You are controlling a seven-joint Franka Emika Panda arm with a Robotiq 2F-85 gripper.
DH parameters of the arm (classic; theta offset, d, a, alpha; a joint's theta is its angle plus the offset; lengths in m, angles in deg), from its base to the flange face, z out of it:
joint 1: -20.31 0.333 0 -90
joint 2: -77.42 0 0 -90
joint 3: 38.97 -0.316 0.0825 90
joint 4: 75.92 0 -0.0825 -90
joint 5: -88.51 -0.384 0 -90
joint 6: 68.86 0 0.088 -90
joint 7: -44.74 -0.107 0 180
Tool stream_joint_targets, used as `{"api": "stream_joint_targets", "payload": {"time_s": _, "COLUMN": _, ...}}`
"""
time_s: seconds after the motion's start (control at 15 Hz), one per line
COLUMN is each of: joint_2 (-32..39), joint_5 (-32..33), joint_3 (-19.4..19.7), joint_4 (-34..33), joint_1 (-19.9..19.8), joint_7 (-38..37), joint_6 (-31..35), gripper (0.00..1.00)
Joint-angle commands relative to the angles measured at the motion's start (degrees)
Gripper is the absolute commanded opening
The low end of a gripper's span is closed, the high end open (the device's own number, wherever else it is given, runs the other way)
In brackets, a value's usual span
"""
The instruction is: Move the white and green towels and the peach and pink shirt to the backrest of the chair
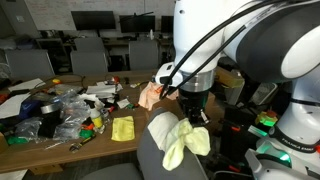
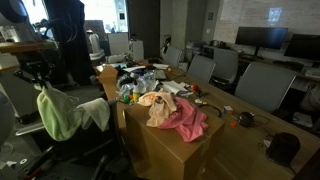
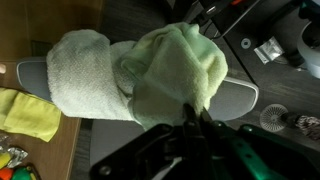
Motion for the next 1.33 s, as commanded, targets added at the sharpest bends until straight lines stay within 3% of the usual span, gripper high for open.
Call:
{"api": "stream_joint_targets", "payload": {"time_s": 0.0, "joint_2": 1.67, "joint_5": 1.12, "joint_3": -1.6, "joint_4": -1.93, "joint_1": -0.71, "joint_7": -2.43, "joint_6": 0.18, "gripper": 0.01}}
{"api": "stream_joint_targets", "payload": {"time_s": 0.8, "joint_2": 6.2, "joint_5": -0.09, "joint_3": -3.0, "joint_4": -4.98, "joint_1": -1.22, "joint_7": -10.93, "joint_6": 1.97, "gripper": 0.01}}
{"api": "stream_joint_targets", "payload": {"time_s": 0.87, "joint_2": 6.31, "joint_5": 0.23, "joint_3": -3.01, "joint_4": -4.99, "joint_1": -1.33, "joint_7": -11.28, "joint_6": 1.88, "gripper": 0.31}}
{"api": "stream_joint_targets", "payload": {"time_s": 1.0, "joint_2": 6.51, "joint_5": 0.73, "joint_3": -2.93, "joint_4": -5.02, "joint_1": -1.62, "joint_7": -11.72, "joint_6": 1.66, "gripper": 0.39}}
{"api": "stream_joint_targets", "payload": {"time_s": 1.27, "joint_2": 6.18, "joint_5": 0.68, "joint_3": -2.57, "joint_4": -4.84, "joint_1": -2.39, "joint_7": -11.86, "joint_6": 1.29, "gripper": 0.7}}
